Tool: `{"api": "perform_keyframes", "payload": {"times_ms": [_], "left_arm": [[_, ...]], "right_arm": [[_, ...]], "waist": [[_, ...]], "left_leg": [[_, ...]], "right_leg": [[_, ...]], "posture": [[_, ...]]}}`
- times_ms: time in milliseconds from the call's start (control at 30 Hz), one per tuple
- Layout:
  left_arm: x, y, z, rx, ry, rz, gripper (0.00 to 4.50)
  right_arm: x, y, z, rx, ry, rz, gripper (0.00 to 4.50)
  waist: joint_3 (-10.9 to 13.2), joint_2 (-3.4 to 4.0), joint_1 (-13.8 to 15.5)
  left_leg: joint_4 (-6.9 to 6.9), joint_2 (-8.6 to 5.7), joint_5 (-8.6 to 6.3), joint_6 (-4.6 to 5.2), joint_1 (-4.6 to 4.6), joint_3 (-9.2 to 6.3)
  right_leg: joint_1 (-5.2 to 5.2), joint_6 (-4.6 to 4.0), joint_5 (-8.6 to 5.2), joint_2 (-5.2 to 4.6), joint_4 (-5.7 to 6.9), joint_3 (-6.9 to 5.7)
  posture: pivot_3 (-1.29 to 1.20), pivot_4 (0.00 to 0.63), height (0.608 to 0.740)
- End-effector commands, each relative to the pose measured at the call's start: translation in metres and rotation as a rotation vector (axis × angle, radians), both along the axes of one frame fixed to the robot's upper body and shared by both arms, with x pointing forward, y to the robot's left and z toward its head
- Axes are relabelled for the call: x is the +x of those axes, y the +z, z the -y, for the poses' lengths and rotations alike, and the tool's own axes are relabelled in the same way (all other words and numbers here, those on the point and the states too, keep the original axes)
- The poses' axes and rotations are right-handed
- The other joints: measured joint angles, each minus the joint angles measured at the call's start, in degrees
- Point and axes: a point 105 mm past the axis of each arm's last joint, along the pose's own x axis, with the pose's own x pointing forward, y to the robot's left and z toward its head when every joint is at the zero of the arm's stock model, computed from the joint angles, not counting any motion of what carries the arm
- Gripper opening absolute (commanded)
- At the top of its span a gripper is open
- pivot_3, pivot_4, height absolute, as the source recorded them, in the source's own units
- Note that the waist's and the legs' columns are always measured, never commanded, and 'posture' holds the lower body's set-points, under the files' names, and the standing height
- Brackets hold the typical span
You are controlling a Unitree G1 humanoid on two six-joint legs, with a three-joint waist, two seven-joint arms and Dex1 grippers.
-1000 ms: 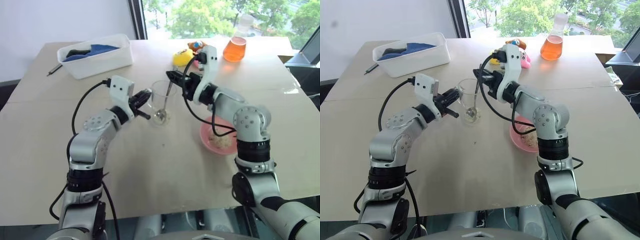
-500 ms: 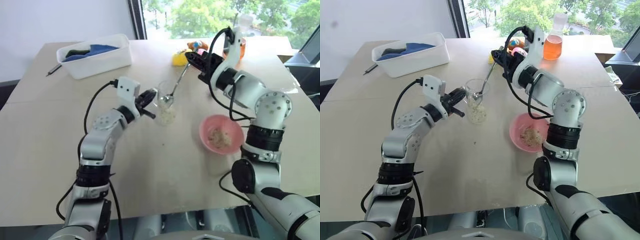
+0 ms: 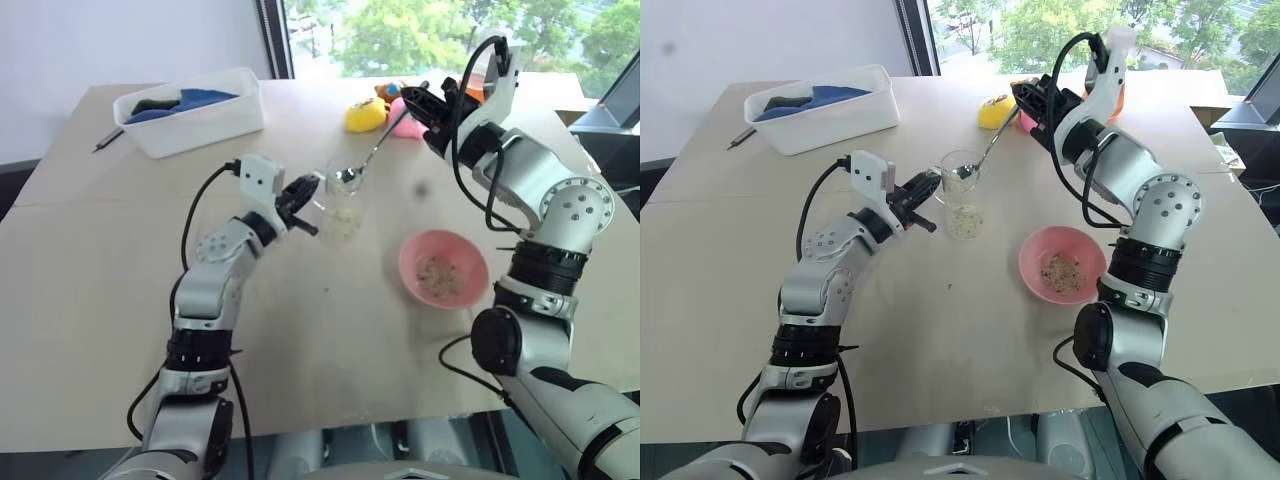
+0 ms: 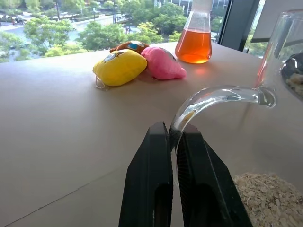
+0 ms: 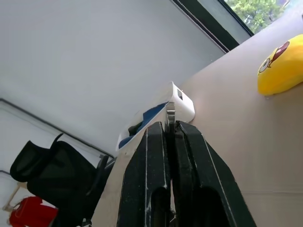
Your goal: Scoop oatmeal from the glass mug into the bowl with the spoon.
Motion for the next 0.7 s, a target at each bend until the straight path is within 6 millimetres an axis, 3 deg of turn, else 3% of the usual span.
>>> {"api": "perform_keyframes", "payload": {"times_ms": [33,267,700], "left_arm": [[-0.002,0.018,0.006,-0.02,-0.019,0.081,0.21],[-0.002,0.018,0.008,-0.075,-0.01,0.073,0.21],[-0.002,0.019,0.007,-0.112,0.002,0.076,0.21]], "right_arm": [[-0.003,0.023,0.008,0.052,-0.016,0.058,0.0],[-0.002,0.03,0.02,0.108,-0.025,0.052,0.0],[-0.005,0.021,0.027,0.201,-0.026,-0.02,0.0]], "waist": [[0.0,0.0,0.0],[0.0,0.0,0.04],[0.0,0.0,0.05]], "left_leg": [[0.0,0.0,0.0,0.0,0.0,0.0],[0.0,0.0,0.0,0.0,-0.01,0.0],[0.0,0.01,0.0,0.0,-0.02,-0.01]], "right_leg": [[0.0,0.0,0.0,0.0,0.0,0.0],[0.0,0.0,0.0,-0.01,0.0,0.0],[0.0,0.0,0.0,-0.01,0.0,0.01]], "posture": [[0.0,0.15,0.74],[0.0,0.15,0.74],[0.0,0.15,0.74]]}}
